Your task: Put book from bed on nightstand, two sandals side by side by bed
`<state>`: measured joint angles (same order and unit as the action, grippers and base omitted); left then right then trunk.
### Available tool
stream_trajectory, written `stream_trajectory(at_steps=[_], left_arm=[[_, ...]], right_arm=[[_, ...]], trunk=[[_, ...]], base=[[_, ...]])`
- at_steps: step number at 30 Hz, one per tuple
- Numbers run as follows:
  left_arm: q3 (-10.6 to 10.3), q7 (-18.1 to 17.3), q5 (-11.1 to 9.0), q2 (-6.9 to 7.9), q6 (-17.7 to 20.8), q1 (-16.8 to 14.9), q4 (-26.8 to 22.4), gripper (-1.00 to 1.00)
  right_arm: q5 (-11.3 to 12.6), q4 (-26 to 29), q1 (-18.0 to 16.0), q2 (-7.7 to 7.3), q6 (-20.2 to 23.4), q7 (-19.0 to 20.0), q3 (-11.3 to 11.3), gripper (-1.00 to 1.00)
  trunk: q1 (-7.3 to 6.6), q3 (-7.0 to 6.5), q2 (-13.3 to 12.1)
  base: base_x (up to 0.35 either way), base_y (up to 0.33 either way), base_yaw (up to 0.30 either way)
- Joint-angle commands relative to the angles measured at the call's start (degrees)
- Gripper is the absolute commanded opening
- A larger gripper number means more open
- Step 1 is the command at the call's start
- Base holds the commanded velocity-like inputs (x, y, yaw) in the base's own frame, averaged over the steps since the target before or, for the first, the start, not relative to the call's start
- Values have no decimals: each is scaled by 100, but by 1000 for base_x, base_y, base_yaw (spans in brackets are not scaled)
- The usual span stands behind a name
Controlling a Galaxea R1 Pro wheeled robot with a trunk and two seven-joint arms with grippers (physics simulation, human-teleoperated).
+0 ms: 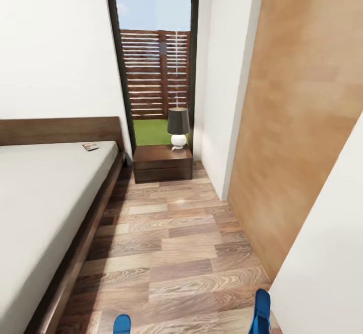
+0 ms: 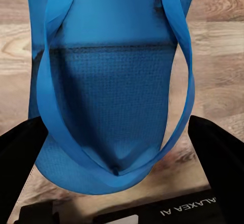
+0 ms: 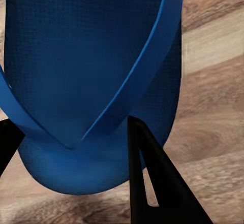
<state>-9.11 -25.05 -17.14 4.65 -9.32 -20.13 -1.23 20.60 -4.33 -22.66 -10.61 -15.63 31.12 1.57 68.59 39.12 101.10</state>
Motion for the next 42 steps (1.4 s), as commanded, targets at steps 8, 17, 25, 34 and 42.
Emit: stream_trajectory(at_steps=[8, 17, 25, 34, 42], left_arm=[[-47, -18, -53, 1, -19, -8, 8, -100], [-47, -18, -53, 1, -20, -7, 8, -100], [-47, -18, -53, 1, -19, -7, 8, -100], [-47, -18, -53, 1, -23, -7, 8, -100], [-47, -18, -53, 1, -19, -8, 8, -100]], right_arm=[[23, -24, -9, -2, -28, 38, 19, -100], [23, -24, -8, -2, -28, 39, 19, -100], [23, -26, -10, -2, -28, 36, 19, -100], [23, -24, -10, -2, -28, 37, 19, -100], [23, -24, -10, -2, -28, 38, 19, -100]], trunk=[[2, 5, 3], [2, 5, 3], [2, 5, 3], [2, 5, 3], [2, 5, 3]], base=[[297, 0, 73], [327, 0, 2], [328, 0, 0], [328, 0, 0], [328, 0, 0]])
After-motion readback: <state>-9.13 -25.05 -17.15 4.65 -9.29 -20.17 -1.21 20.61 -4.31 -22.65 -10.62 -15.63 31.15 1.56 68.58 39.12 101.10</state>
